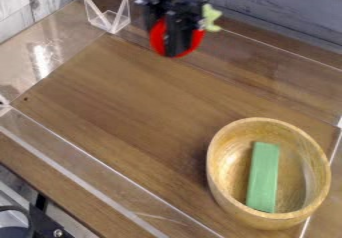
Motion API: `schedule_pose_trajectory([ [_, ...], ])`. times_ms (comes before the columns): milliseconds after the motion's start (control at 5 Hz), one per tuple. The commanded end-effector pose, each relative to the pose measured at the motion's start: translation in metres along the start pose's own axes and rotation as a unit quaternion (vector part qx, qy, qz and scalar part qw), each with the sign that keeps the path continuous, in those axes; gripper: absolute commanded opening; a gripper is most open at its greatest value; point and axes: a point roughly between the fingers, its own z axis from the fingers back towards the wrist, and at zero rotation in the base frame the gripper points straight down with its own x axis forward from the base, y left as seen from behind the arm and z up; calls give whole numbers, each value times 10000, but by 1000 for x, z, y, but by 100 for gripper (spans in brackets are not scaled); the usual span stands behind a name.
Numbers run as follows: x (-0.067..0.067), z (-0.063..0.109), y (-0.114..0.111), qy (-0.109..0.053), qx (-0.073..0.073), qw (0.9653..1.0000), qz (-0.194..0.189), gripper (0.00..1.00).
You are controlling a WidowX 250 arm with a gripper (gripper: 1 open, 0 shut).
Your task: Move the red object to the left side of the table
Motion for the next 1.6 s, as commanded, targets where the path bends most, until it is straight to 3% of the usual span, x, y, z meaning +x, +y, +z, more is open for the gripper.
schedule_pose_trajectory([
  [0, -12, 13, 32, -168, 44, 9997, -148, 0],
  [200, -25, 17, 61, -191, 0, 9989, -438, 0],
  [400, -24, 13, 65, -327, -139, 9989, -308, 0],
  [600, -20, 9, 57, -586, -443, 9971, -211, 0],
  [1000, -12, -1, 96, -837, -775, 9935, -31, 0],
  [1400, 0, -14, 92, -965, -1161, 9879, -361, 0],
])
